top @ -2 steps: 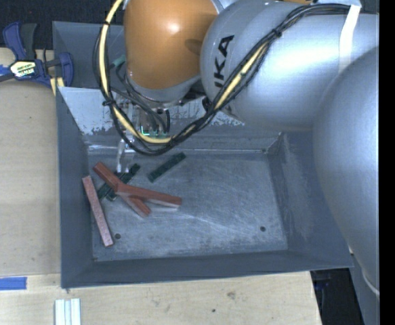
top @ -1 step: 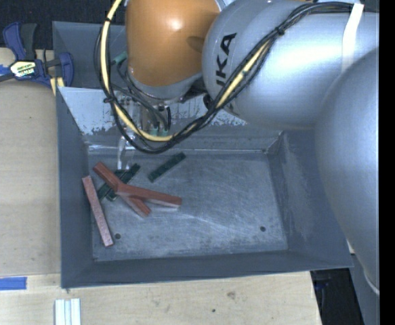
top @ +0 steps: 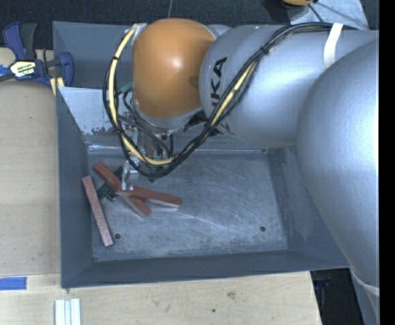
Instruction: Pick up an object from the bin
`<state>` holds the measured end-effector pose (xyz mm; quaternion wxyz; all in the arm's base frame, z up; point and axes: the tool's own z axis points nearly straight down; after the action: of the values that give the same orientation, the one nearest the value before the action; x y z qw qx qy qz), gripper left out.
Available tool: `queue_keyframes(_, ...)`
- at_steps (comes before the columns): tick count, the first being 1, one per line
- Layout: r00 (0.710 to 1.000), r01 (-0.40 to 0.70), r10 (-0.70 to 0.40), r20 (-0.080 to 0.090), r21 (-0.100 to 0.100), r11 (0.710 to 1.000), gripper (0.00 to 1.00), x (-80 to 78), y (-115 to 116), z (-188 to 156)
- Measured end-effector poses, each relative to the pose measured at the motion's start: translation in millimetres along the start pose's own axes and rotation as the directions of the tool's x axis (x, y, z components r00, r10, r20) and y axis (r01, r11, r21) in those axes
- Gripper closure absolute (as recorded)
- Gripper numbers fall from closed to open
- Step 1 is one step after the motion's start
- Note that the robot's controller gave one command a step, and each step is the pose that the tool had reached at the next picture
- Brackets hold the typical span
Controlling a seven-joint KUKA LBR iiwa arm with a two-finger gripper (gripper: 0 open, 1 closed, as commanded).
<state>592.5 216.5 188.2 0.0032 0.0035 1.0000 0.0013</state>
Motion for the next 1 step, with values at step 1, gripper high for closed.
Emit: queue_keyframes(1,0.999,0.055,-0.055,0.0,0.001,0.999,0.0,3.2,7.6,67.8)
